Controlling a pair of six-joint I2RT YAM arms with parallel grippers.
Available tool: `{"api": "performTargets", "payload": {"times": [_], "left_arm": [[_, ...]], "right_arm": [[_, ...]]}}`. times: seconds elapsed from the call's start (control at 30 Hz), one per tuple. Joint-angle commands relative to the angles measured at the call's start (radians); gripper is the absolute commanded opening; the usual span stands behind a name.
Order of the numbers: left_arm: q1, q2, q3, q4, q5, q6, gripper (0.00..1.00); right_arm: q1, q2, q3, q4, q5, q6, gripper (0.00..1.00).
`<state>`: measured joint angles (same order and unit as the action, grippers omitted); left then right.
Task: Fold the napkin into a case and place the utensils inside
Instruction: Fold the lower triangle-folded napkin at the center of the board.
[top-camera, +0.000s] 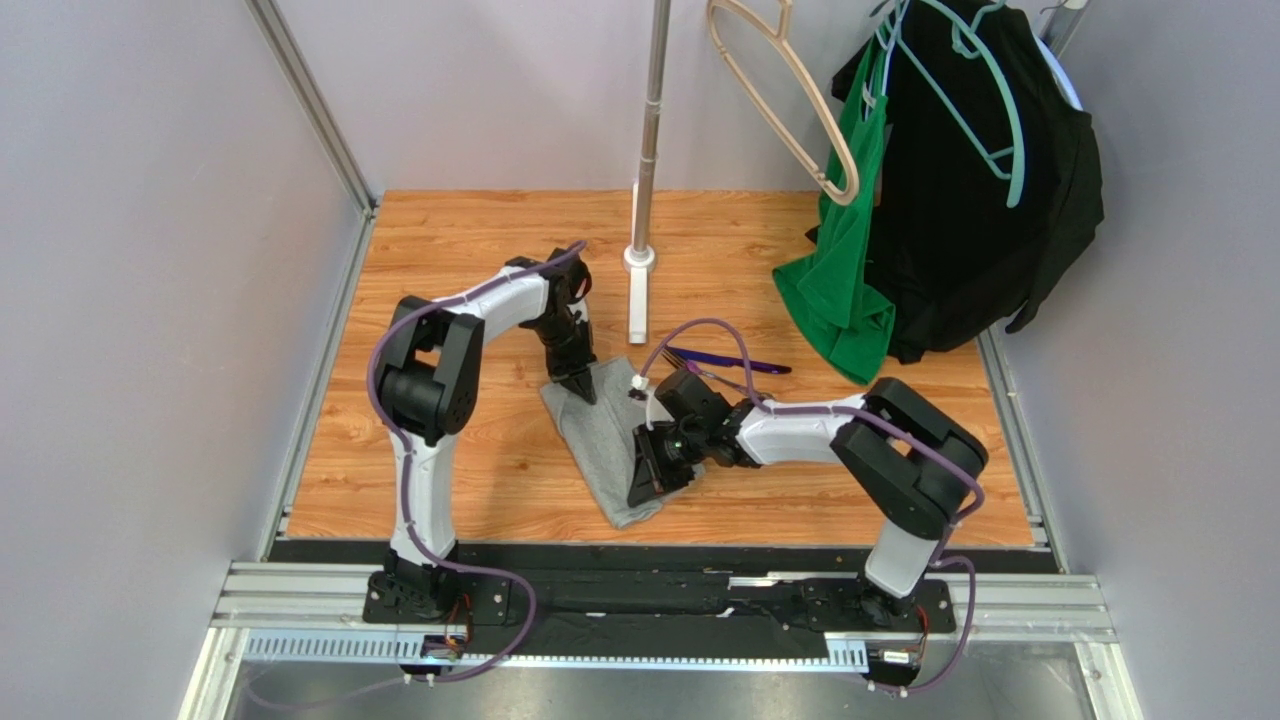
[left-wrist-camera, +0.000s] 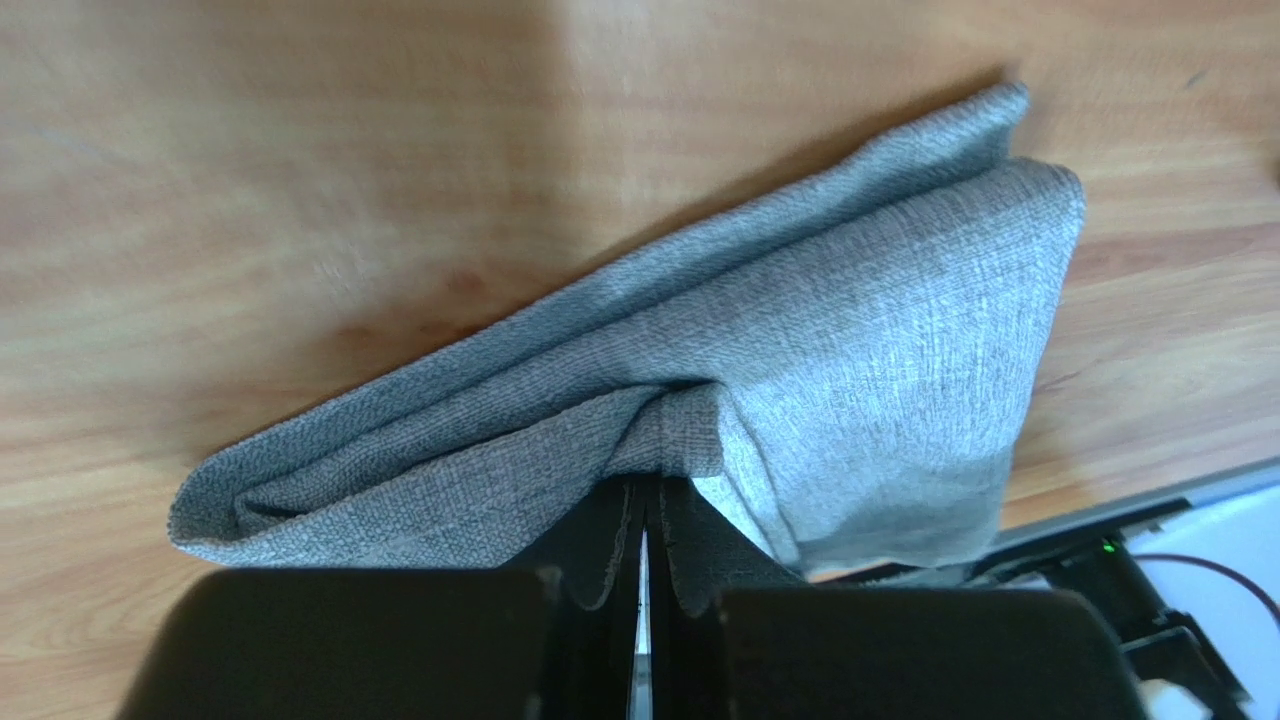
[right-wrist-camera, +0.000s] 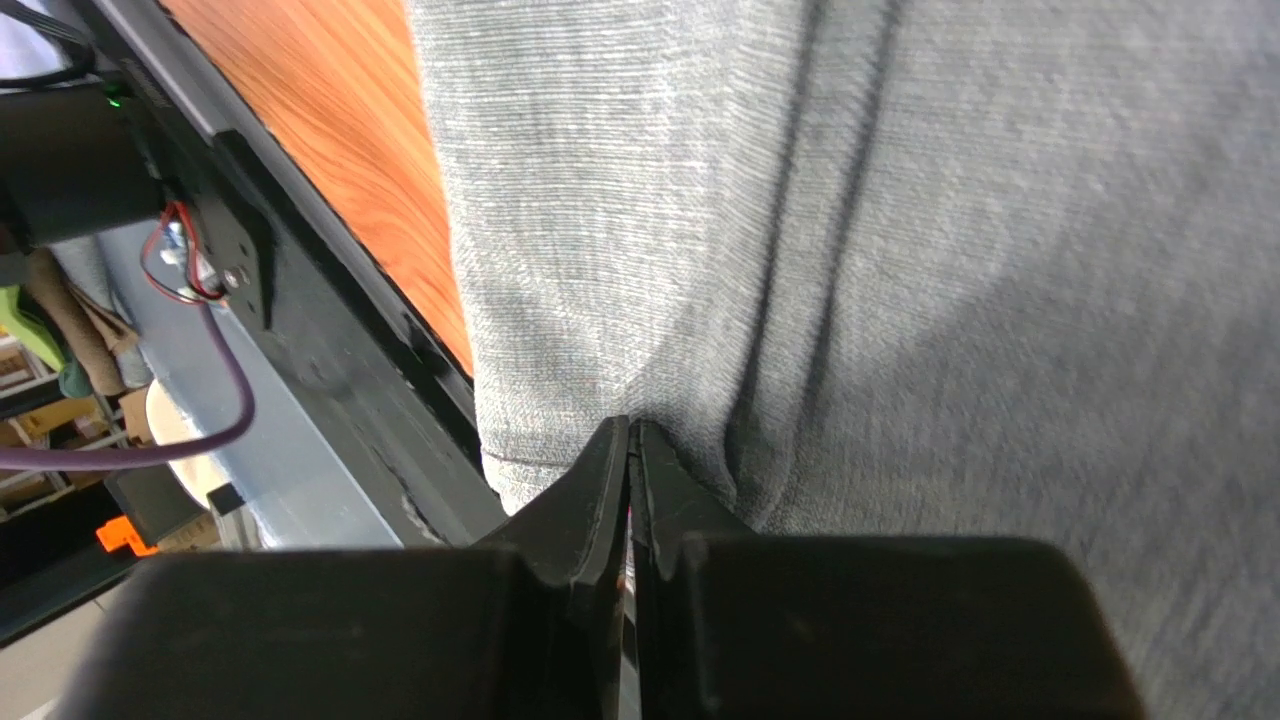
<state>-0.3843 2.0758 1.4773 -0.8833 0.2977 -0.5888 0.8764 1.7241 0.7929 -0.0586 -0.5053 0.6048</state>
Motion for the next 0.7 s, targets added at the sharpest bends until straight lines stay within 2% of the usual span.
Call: {"api": "performTargets", "payload": {"times": [0.0,0.2,0.3,0.33,0.47,0.5,0.57,0.6,0.67], "left_arm": [[0.074,0.128,0.15,-0.052,-0.1,0.081,0.02],[0.096,0.158,0.291,-0.127,-0.143,0.126,0.02],[0.093,0.078,0.281,-0.117,-0.102,0.124,0.03],[0.09,0.048,0.269,-0.111,-0.089,0.122,0.09],[0.061,-0.177,0.154,-0.08,-0.091,0.122,0.3],[0.049,-0.219,0.131,-0.048,-0.086,0.121,0.34],[0.01,-0.316,0.074,-0.034,-0.092,0.101,0.45],[-0.002,-0.342,0.052,-0.022,-0.094,0.086,0.46],[-0.057,-0.429,-0.033,0.015,-0.113,0.029,0.46]], "right_arm": [[0.016,0.106,0.074,0.049,-0.012,-0.014,0.06],[0.019,0.166,0.216,0.04,-0.058,0.015,0.07],[-0.003,0.122,0.279,-0.056,-0.039,-0.019,0.12],[-0.016,0.076,0.279,-0.07,-0.03,-0.026,0.15],[-0.117,-0.062,0.252,-0.153,-0.035,-0.048,0.38],[-0.164,-0.086,0.226,-0.179,-0.033,-0.054,0.49],[-0.215,-0.139,0.195,-0.196,-0.038,-0.079,0.59],[-0.261,-0.15,0.181,-0.198,-0.036,-0.091,0.67],[-0.296,-0.143,0.172,-0.199,-0.042,-0.124,0.7]]}}
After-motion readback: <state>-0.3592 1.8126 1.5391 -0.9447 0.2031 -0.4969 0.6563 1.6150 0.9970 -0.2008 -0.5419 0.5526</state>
